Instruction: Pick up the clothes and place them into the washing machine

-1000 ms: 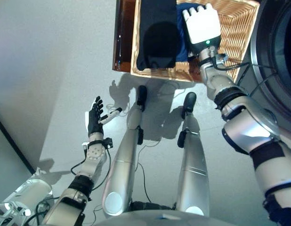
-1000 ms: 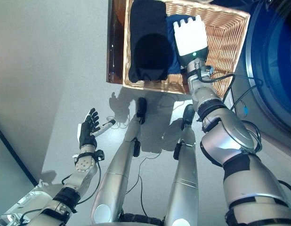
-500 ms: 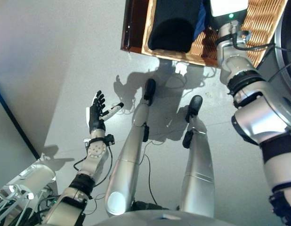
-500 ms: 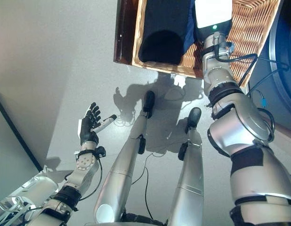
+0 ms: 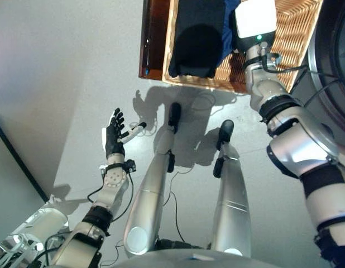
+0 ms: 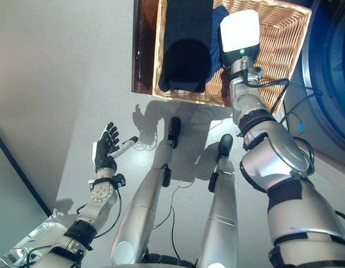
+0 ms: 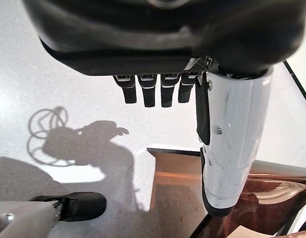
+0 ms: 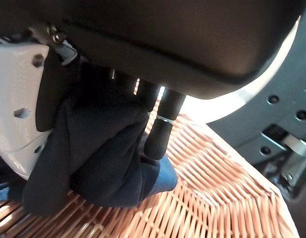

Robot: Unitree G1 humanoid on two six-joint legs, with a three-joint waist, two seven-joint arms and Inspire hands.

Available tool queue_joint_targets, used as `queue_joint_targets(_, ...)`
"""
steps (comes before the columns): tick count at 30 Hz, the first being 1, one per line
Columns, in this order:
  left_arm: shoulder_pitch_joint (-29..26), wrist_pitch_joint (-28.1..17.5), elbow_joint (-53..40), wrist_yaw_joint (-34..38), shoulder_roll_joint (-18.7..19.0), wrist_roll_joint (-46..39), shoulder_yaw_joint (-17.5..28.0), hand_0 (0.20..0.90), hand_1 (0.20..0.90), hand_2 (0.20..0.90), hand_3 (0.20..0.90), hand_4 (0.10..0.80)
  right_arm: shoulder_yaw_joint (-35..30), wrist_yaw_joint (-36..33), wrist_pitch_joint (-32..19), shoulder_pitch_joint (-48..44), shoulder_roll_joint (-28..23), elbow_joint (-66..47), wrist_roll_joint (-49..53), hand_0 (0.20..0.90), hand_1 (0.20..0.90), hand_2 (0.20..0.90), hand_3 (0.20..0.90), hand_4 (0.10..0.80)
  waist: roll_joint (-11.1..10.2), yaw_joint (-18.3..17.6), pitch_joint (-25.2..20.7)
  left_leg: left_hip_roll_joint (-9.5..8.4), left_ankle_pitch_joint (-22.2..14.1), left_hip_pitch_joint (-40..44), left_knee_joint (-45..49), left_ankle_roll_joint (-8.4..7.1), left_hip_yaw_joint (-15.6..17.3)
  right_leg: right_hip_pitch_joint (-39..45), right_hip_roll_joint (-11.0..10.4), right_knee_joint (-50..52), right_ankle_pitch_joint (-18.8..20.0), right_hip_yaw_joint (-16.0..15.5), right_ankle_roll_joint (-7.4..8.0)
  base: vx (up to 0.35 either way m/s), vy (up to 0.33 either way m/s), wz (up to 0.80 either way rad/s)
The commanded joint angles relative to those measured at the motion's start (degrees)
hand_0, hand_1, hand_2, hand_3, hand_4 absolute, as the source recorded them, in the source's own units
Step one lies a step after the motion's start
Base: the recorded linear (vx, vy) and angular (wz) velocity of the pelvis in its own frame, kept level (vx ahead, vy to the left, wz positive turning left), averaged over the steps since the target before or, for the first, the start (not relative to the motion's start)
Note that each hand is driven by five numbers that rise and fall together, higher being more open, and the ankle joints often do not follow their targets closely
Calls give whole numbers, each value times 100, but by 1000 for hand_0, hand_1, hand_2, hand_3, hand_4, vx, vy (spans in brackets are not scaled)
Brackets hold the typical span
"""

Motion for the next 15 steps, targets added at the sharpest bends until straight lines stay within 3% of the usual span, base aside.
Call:
queue_joint_targets(1, 238, -258, 189, 225, 201, 20, 169, 900, 900, 900, 900, 800, -277, -354, -29, -57, -296, -439, 492, 200, 200, 200, 200, 300, -21, 53, 9, 16, -120, -225, -51, -292, 287, 251, -105, -752, 453, 40, -98, 26, -15, -6)
queue_joint_targets(7, 248, -160, 638, 259, 95, 29, 208, 900, 900, 900, 900, 800, -1066, -666, -430, 456, -179, -1397, 1435, 200, 200, 200, 200, 300, -143, -89, 9, 55, -162, 191, -98, -278, 364, 643, -74, -790, 423, 64, -107, 20, -14, -7)
queue_joint_targets(15, 358, -46, 907, 247, 28, 172, 304, 900, 900, 900, 900, 800, -1614, -704, -752, 1250, -155, -2568, 1785, 200, 200, 200, 200, 300, -223, -246, 9, 120, -240, 637, -139, -260, 449, 1103, -70, -938, 421, 86, -108, 31, -17, -9)
